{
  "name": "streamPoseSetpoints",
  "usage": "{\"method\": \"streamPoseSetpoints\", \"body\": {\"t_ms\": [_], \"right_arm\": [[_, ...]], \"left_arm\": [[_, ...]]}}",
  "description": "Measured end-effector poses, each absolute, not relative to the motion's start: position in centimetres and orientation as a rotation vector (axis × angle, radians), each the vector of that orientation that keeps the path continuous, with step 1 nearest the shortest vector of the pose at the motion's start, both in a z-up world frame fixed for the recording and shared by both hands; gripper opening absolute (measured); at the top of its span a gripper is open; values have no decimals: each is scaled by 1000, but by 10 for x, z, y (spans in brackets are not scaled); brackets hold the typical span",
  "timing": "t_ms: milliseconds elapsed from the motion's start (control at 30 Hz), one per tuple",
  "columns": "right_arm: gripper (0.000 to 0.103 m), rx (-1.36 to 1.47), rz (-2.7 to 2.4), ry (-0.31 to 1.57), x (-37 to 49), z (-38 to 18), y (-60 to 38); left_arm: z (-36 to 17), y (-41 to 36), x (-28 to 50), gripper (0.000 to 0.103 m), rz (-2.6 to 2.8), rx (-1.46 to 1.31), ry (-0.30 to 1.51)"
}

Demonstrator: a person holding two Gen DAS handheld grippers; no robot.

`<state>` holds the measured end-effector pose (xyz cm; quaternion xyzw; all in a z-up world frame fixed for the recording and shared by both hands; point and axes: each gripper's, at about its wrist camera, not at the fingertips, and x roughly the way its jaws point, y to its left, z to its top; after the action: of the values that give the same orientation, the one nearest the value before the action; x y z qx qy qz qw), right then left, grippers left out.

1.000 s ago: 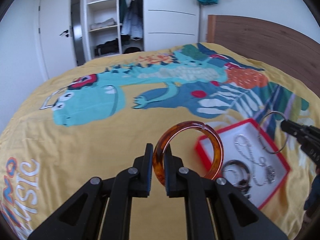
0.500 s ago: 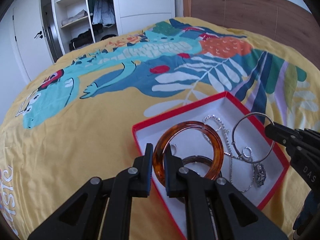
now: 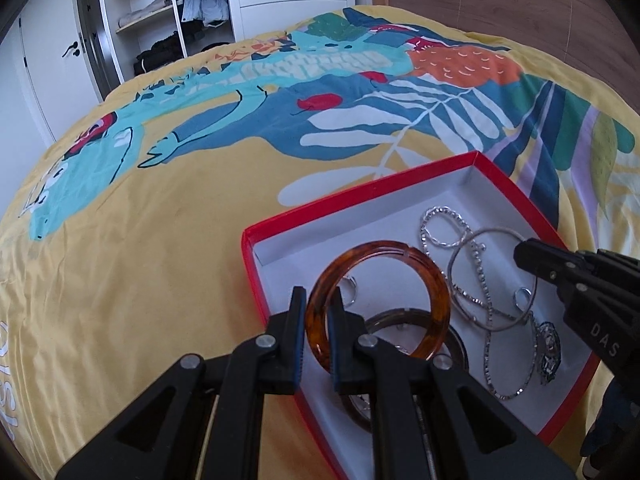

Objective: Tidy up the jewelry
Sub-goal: 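Carry the bangle and hoop into the red box and release both, then lift both tools away from the red box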

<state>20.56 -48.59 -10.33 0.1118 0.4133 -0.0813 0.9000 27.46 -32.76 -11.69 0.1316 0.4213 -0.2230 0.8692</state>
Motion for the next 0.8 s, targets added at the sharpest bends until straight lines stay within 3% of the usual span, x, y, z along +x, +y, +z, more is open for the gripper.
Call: {"method": "streamPoseSetpoints", "body": {"t_ms": [467, 600, 800], "right_arm": [[6, 210, -190, 918, 205, -112, -489], [20, 221, -187, 904, 196, -106, -489], [30, 235, -197, 878, 184, -91, -488]], "left_arm": [[-121, -323, 285, 10, -497, 196, 974], [-120, -319, 287, 11, -519, 144, 1008], [-115, -314, 283, 12, -546, 105, 1038]]}}
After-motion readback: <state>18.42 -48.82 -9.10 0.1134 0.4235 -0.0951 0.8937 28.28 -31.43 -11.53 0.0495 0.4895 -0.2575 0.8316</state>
